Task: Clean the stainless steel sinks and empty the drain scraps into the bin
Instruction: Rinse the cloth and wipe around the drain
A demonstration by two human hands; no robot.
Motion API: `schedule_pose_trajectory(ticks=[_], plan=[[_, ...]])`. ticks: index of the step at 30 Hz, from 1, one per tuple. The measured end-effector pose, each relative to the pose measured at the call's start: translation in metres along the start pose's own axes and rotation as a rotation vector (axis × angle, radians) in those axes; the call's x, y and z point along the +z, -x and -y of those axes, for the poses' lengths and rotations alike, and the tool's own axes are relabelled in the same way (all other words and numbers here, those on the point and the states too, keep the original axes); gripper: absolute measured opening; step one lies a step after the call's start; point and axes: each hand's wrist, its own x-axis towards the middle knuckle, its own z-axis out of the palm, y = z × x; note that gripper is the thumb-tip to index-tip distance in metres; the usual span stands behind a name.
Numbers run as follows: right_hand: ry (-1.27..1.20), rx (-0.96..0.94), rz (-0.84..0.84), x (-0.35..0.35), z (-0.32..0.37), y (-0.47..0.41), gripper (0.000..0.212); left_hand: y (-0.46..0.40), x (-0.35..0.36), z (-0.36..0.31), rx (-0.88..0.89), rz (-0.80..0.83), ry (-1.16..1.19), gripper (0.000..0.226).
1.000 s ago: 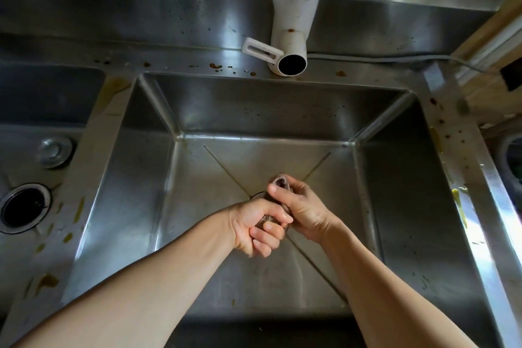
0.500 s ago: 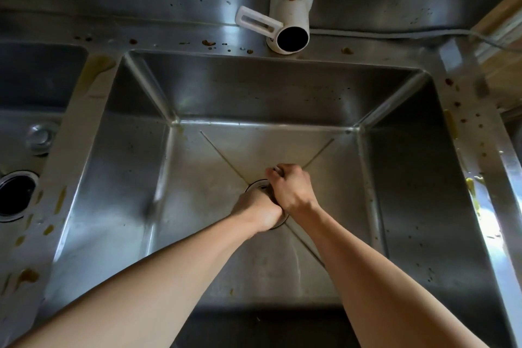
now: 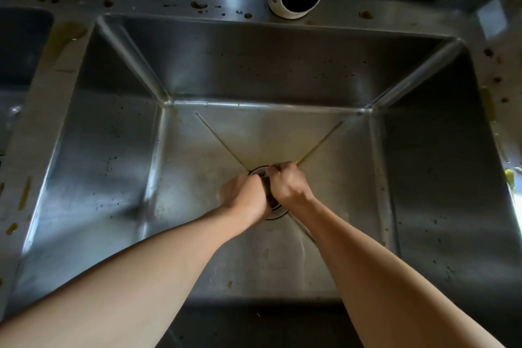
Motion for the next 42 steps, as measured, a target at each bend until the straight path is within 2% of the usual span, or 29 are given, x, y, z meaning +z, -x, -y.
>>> schedule_pose_trajectory(ticks=[5, 19, 29, 33, 37, 38, 40, 42], plan=[[0.019, 0.011, -0.006, 0.002, -0.001, -0.002, 0.03, -0.005, 0.001, 0.001, 0.073, 0.015, -0.125, 0.028], [0.016, 0.158, 0.019, 0.006, -0.002, -0.006, 0.033, -0.011, -0.001, 0.007, 0.194, -0.006, -0.234, 0.026], [-0.047, 0.191, 0.007, 0.003, -0.002, 0.001, 0.033, -0.009, -0.001, 0.006, 0.241, -0.036, -0.347, 0.024], [-0.249, 0.179, 0.118, -0.007, 0.008, 0.014, 0.03, -0.001, -0.01, 0.01, 0.208, -0.051, -0.258, 0.02], [-0.851, 0.29, 0.235, -0.034, 0.013, 0.024, 0.026, 0.002, -0.027, 0.025, 0.093, -0.013, 0.034, 0.02], [-0.892, 0.319, 0.238, -0.034, 0.012, 0.024, 0.029, 0.003, -0.032, 0.028, 0.055, 0.022, 0.067, 0.02], [-0.632, 0.345, 0.217, -0.021, 0.009, 0.026, 0.032, 0.007, -0.042, 0.034, -0.029, 0.079, 0.112, 0.023], [-0.402, 0.29, 0.143, -0.006, -0.005, 0.021, 0.031, 0.01, -0.048, 0.038, -0.086, 0.106, 0.153, 0.022]])
